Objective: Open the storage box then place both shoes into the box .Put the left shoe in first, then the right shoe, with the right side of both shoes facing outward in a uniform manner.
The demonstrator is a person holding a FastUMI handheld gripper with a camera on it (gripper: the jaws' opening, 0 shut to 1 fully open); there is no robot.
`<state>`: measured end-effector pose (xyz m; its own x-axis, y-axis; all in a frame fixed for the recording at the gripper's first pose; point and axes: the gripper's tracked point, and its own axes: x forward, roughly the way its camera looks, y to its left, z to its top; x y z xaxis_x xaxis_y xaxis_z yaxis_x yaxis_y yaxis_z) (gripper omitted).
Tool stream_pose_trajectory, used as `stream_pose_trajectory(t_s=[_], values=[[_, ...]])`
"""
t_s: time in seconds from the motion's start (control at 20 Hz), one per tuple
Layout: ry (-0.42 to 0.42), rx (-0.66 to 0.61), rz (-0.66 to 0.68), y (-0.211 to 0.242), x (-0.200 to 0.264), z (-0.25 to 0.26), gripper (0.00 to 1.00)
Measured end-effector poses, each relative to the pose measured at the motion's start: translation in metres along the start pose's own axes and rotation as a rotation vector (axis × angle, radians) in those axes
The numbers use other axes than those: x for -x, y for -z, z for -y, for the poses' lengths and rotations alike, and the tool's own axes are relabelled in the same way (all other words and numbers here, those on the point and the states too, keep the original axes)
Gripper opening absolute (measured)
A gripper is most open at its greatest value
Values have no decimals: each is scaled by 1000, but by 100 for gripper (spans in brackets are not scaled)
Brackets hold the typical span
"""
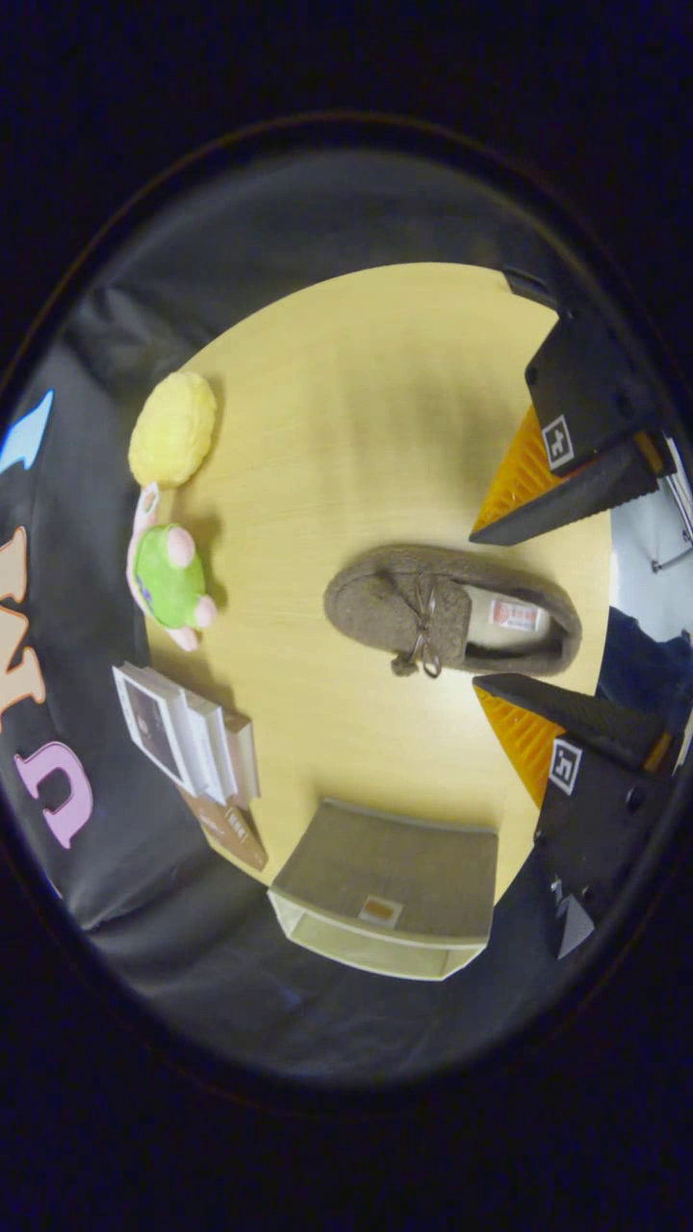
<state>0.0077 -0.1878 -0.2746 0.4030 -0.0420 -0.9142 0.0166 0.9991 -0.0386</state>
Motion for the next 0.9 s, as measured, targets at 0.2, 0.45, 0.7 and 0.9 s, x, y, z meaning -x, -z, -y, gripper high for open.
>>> stream_pose_trajectory(t_s=[0.2,0.45,0.7,0.9], values=[[42,25,-68,19,-34,11,77],[136,52,-94,33,-50,35,59],[88,11,-134,42,-61,27,38],[74,-27,-154,42,-62,24,21]])
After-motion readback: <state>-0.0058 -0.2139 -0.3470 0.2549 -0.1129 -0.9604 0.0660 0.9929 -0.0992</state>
